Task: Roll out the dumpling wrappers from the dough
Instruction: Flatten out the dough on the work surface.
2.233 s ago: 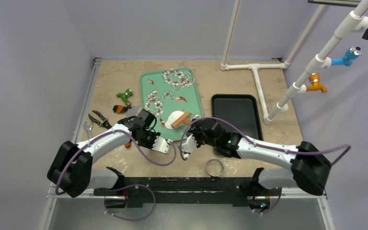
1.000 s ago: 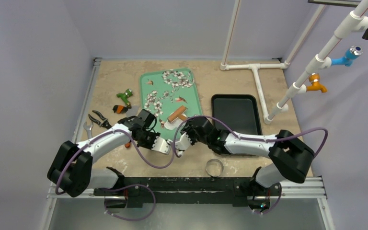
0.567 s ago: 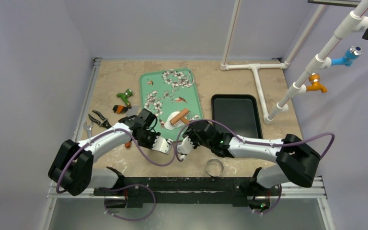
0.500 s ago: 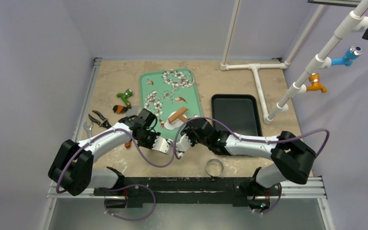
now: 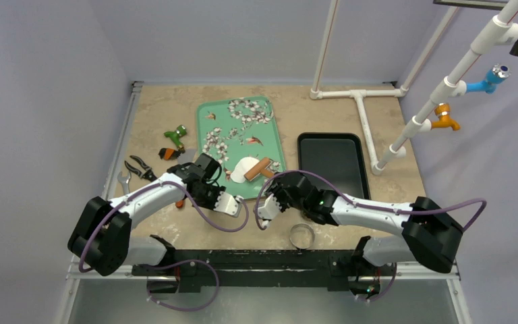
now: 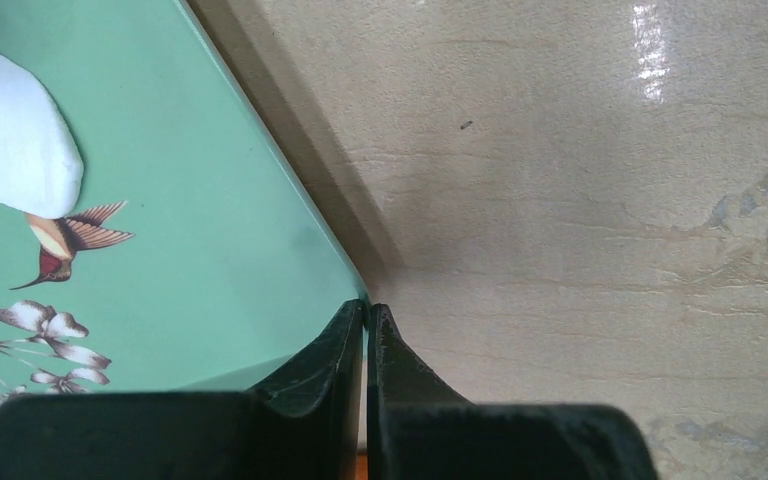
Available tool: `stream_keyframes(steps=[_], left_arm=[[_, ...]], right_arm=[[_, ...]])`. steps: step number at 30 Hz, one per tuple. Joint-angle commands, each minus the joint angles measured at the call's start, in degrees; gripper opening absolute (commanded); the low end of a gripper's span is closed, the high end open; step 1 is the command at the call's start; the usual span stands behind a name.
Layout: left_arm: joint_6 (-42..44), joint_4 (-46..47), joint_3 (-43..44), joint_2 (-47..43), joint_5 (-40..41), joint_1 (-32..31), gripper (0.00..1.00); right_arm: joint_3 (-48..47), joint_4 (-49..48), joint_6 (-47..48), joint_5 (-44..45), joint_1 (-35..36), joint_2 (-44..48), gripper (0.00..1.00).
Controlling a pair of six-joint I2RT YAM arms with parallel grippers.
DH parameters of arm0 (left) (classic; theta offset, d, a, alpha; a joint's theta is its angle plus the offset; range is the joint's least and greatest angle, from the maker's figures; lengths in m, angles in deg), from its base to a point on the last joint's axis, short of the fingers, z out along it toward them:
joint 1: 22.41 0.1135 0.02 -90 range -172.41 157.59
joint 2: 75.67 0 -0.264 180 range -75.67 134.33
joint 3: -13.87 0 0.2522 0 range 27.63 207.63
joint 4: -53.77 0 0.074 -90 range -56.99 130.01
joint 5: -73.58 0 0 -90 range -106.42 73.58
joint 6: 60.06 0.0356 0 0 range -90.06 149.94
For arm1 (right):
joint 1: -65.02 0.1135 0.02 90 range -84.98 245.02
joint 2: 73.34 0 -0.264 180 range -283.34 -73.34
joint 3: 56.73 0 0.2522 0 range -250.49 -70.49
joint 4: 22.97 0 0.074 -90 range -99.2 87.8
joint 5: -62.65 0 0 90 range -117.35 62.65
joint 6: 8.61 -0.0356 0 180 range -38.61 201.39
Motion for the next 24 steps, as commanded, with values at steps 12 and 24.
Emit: stream_keyframes(steps=[12,24], left_arm=[[-0.9,-5.28,-1.97,-0.18,-1.97,-1.1,0.0],[-0.72,-4.95,-1.18,1.24,-1.95,-1.11,0.0]], right_arm=[[-10.35,-5.57,0.85,-2.21,-0.6,-14.99,0.0],[0.95,4.4,-3.87,2.1,-0.32,3.02,0.0]])
